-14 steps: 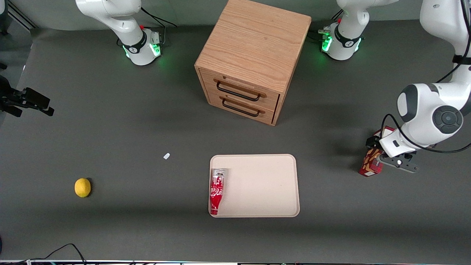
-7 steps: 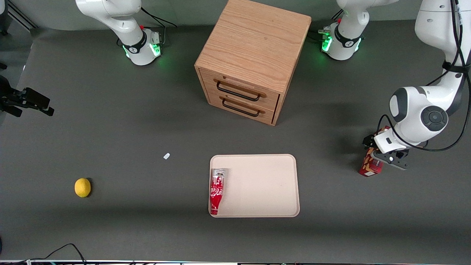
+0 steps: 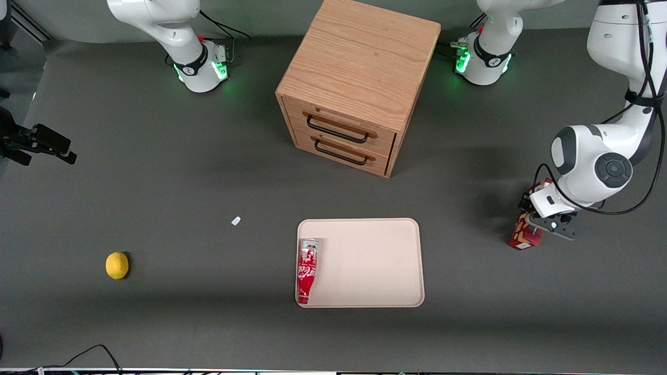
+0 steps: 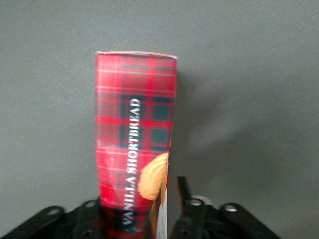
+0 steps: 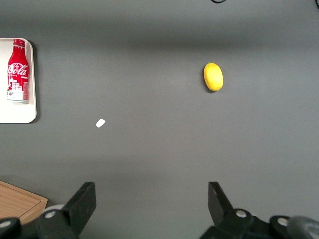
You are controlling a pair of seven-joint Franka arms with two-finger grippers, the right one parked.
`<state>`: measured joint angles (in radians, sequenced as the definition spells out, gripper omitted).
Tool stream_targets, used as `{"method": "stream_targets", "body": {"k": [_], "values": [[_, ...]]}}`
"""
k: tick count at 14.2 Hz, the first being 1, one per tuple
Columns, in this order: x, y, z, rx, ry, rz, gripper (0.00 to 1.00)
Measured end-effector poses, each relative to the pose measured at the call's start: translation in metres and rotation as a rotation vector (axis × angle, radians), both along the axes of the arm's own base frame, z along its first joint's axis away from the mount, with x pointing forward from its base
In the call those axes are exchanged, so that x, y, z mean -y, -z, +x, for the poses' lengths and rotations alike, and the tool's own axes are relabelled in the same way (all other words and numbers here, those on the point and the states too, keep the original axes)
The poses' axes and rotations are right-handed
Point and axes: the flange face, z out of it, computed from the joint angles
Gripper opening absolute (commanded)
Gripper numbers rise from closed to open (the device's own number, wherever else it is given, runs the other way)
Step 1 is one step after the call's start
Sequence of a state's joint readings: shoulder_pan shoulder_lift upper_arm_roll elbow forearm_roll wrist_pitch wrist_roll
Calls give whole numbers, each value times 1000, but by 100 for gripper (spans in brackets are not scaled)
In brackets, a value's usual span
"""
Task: Place red cookie box on tray
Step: 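Close the left gripper on the box and lift it, then carry the held box over the cream tray beside the soda can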
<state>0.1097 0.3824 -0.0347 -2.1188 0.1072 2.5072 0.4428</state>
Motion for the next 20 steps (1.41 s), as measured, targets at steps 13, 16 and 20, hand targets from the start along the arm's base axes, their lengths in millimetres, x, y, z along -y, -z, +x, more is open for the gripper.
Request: {"method": "stream_targets", "body": {"k": [13, 16, 20], "values": [[4, -118, 50, -59, -57, -44, 0], [24, -181, 64, -73, -117, -90, 0], [81, -256, 71, -114, -231, -86, 0]]}}
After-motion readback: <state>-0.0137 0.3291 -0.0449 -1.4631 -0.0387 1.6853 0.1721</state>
